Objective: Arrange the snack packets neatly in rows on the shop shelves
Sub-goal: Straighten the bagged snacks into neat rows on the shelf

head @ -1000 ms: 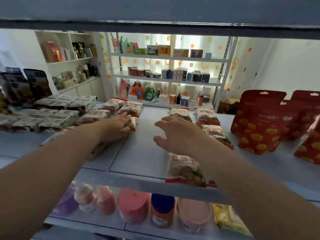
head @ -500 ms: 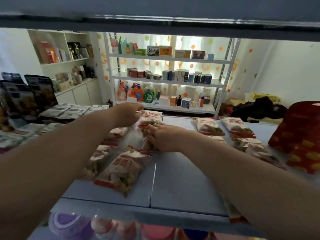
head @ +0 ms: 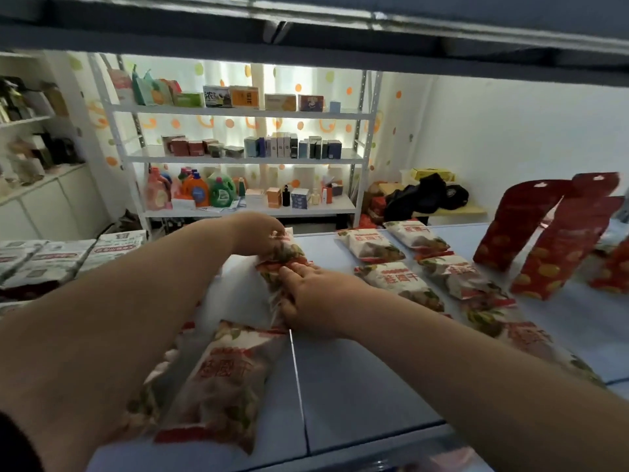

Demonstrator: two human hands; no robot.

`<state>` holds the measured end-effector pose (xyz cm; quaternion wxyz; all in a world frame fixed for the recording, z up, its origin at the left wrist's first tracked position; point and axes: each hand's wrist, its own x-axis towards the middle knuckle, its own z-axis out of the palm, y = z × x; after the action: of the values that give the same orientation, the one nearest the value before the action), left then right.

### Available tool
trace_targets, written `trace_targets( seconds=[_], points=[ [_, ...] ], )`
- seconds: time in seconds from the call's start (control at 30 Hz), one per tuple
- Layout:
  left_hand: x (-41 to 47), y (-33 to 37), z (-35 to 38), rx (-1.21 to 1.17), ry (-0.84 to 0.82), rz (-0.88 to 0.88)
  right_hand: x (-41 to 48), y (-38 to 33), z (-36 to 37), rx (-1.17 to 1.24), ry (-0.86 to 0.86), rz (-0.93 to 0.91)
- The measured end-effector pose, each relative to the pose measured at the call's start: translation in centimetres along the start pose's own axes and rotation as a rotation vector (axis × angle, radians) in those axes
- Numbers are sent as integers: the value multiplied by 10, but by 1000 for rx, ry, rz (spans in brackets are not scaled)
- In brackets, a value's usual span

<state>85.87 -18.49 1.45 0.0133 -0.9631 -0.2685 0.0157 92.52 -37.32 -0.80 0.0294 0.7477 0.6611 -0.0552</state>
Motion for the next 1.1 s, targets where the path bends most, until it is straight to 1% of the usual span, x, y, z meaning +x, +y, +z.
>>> trace_targets(
  seconds=[0.17,0.3,0.4,0.5,0.63,0.9,1.1],
  points=[
    [20,21,3,-21,21,92,-23,11,1,-48,73,23],
    [31,35,8,-11,62,162,-31,16,5,-60,58,112],
    [33,41,11,-24,94,175,-34,20,5,-34,77,166],
    [32,42,13,-9,78,183,-35,23,4,-6,86,210],
    [28,44,14,-33,65,168,-37,22,6,-38,105,214],
    [18,49,12,7,39,85,-41,18,10,6,146,174],
    [8,46,13,3,36,29,-45,13,7,-15,155,140]
  ],
)
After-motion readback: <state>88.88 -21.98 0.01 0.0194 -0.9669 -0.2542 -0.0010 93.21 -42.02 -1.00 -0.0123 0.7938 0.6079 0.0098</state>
